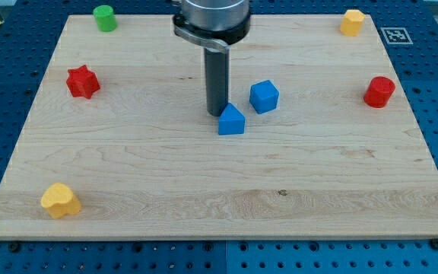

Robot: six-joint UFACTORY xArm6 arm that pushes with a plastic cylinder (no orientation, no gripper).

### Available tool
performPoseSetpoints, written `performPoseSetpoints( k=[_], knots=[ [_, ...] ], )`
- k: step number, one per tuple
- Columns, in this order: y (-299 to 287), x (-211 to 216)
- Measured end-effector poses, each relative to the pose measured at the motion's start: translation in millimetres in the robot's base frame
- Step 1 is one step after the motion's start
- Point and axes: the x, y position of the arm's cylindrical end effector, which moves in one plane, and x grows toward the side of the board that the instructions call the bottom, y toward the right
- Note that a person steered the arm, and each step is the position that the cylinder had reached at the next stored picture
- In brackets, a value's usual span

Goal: Move the blue triangle towards the bottom center of the board

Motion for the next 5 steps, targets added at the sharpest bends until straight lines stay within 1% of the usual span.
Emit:
performPoseSetpoints(
  k=[1, 3, 4, 5],
  knots=[
    [7.2, 1.6],
    [18.5, 31.5],
    [30.8, 41.6],
    [54.8, 41.8]
  ],
)
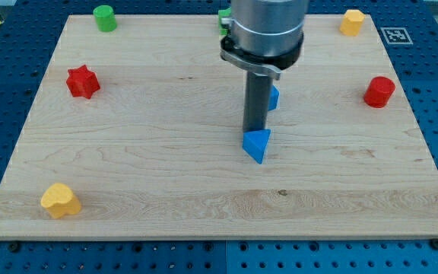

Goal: Move the blue triangle towards the bottom center of the board

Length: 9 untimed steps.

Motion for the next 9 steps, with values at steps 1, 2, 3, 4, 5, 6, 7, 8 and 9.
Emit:
performPoseSetpoints(
  k=[1, 2, 3, 4, 5, 6, 7, 8, 9],
  knots=[
    [11.2, 1.0],
    [11.9, 7.1],
    [11.9, 20.8],
    [12.1, 40.4],
    [12.1, 43.3],
    [5.8, 41.9],
    [-7.7, 33.4],
    [-17.4, 40.9],
    [-17.4, 59.8]
  ],
)
